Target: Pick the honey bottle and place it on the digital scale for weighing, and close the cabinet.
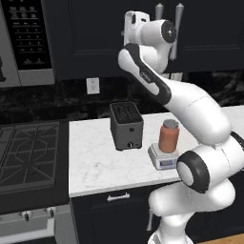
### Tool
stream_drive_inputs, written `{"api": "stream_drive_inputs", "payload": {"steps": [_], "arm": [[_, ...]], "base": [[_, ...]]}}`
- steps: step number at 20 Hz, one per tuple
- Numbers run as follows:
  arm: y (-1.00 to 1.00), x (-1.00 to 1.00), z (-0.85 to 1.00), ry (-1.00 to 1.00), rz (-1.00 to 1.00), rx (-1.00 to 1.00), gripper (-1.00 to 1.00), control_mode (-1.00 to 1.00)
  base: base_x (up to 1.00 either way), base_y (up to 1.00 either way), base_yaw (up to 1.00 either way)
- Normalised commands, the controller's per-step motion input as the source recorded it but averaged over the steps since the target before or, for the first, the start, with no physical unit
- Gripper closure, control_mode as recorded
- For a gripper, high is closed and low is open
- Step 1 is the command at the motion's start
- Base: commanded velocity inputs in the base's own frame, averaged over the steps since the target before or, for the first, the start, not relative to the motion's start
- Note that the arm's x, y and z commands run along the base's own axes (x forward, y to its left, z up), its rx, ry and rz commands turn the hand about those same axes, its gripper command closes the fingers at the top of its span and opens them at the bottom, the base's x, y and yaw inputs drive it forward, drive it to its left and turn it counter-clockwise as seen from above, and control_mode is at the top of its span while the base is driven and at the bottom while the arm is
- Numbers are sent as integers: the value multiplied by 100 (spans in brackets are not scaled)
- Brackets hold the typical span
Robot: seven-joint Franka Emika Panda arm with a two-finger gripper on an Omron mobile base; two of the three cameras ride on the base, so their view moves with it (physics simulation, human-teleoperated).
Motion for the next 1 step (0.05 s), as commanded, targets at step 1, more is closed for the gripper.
{"api": "stream_drive_inputs", "payload": {"steps": [1], "arm": [[-100,-46,-100,-22,0,0,-100,-100]], "base": [[0,0,0]]}}
